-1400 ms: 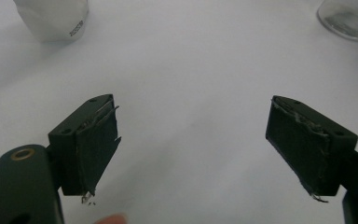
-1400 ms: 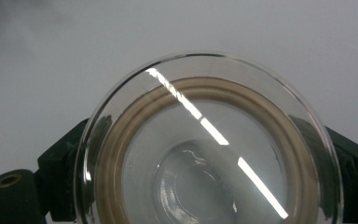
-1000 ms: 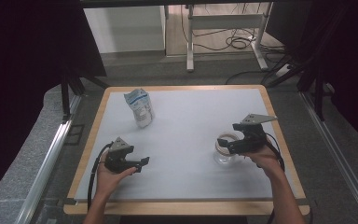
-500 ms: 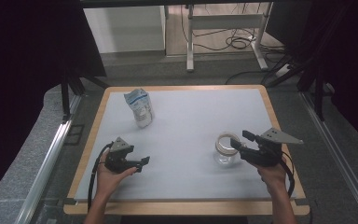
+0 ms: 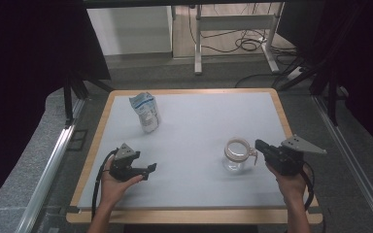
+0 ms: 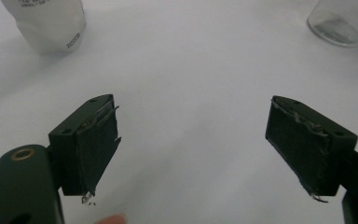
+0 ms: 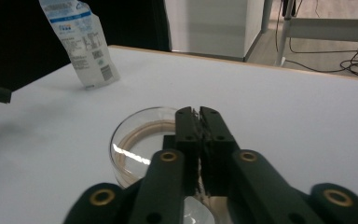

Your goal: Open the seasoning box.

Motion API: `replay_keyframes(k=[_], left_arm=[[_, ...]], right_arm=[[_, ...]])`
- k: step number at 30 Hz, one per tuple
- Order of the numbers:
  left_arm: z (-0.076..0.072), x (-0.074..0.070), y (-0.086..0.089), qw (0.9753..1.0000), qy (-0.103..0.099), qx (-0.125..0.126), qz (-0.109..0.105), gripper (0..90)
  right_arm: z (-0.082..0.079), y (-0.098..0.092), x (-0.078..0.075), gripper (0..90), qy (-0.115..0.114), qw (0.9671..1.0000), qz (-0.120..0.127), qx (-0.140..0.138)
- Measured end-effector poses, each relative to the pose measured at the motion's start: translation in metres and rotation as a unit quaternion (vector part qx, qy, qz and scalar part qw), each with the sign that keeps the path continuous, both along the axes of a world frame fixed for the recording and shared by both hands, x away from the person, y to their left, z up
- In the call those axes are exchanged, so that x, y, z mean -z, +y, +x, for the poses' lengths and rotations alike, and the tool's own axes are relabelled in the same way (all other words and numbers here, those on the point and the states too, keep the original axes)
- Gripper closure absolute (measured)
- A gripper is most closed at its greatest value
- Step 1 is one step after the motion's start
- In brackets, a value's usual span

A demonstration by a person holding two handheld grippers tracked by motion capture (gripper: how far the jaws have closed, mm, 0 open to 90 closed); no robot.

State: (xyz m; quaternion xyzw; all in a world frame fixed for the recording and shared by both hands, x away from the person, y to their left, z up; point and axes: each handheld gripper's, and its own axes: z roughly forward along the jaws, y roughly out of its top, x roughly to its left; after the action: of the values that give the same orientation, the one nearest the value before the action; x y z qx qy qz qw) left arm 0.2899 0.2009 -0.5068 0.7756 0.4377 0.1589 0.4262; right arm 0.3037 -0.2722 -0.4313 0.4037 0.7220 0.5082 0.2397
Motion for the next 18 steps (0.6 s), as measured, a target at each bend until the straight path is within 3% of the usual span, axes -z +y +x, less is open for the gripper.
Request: replay_keyframes(k=[10, 18], left_arm=[[-0.0027, -0.003, -0.008, 0.9997, -0.016, 0.005, -0.02, 26.4], [-0.0032, -0.0054, -0.0054, 0.9993, -0.011, 0.012, -0.032, 34.3]], right_arm=[[0.0007, 0.0076, 0.0069, 90.0, 0.007, 0.999, -0.041, 0.014], [0.0018, 0.0096, 0.0098, 90.0, 0.008, 0.9983, -0.054, 0.02]])
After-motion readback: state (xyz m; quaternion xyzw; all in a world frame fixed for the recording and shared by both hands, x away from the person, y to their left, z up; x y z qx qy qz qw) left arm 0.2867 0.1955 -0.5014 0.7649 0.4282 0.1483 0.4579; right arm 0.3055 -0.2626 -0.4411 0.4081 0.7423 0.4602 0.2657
